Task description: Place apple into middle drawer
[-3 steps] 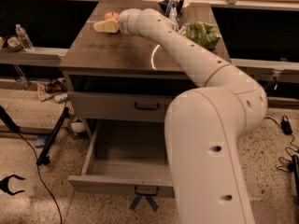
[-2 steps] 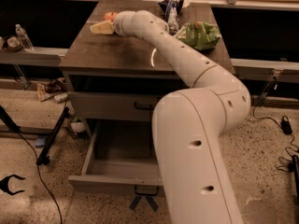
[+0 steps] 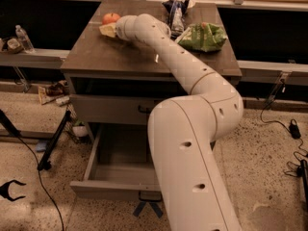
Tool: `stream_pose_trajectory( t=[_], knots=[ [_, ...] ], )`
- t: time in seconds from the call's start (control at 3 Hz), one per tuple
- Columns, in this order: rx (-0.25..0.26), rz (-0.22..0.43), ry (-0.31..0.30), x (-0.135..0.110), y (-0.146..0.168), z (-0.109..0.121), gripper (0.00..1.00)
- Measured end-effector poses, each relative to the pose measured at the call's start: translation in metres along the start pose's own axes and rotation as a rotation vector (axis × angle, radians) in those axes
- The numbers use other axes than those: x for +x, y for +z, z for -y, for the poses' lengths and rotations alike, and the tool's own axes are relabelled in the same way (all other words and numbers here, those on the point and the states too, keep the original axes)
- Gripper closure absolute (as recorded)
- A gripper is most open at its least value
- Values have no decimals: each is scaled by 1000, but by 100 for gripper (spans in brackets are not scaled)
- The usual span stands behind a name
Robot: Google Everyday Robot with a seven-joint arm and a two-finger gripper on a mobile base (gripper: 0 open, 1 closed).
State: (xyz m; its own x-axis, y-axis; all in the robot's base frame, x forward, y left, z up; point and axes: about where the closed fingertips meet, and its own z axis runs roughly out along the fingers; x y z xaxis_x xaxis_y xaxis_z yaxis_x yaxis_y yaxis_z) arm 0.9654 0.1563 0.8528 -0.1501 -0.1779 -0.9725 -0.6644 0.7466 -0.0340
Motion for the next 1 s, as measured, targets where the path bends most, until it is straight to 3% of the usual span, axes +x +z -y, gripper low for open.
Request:
stream_pose_trajectory(
  t=[0.33,0.67,1.0],
  knots=[
    [-11,3,1,2,4,-1,62],
    [-13,51,-10,-11,-24,8,93],
    [-34,68,-40,-27,-106,7,100]
  ],
)
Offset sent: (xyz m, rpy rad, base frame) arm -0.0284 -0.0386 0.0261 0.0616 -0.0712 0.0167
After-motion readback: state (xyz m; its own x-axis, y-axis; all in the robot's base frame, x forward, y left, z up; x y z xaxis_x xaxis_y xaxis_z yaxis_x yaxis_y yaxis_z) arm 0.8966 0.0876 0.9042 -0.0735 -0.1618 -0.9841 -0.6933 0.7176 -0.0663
